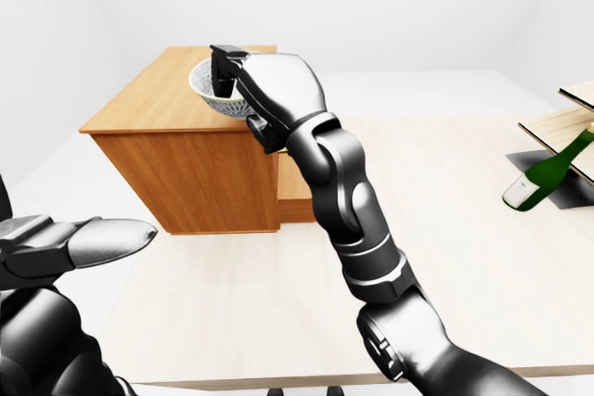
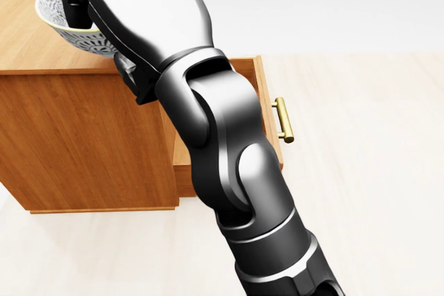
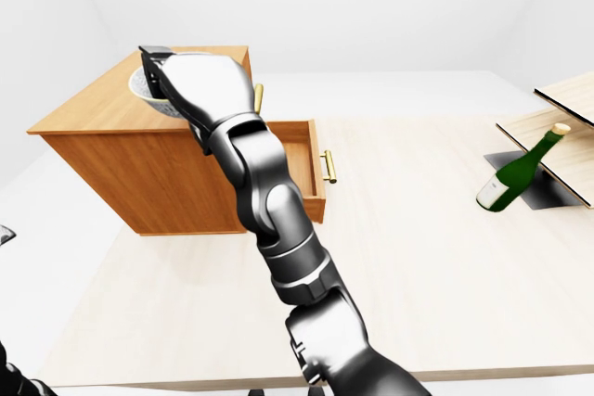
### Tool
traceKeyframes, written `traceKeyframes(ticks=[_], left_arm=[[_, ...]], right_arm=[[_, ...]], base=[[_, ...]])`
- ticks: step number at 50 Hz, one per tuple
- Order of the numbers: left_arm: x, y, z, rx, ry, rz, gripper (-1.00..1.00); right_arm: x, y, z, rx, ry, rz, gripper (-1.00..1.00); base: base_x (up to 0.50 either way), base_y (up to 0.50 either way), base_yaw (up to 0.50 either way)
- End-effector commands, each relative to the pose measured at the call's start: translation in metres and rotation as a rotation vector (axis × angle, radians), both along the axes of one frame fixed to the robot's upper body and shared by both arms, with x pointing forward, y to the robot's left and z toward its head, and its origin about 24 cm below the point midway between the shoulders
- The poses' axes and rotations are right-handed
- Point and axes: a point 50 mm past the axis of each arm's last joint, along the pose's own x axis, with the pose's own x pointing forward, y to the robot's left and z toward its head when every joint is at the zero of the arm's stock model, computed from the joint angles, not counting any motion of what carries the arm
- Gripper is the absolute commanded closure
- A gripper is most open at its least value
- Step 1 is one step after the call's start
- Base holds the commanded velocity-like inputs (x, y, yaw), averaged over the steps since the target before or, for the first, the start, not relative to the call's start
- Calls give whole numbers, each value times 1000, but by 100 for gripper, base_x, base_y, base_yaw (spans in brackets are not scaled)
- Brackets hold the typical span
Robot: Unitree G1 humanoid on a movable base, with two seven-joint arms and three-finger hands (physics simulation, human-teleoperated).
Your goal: Put the bowl on top of the cabinet.
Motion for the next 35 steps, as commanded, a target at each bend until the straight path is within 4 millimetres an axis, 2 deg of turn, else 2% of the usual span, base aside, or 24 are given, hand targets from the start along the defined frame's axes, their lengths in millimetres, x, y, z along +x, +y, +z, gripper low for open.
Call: traceKeyframes(ticks=[1,35], left_arm=[[-2,2,3,-14,-15,-7,-100],[-6,0,6,-31,-40,-34,-100]], right_arm=[[10,1,-6,56,18,12,100],[29,9,-31,62,84,-16,100]], base=[[0,0,0],[0,0,0]])
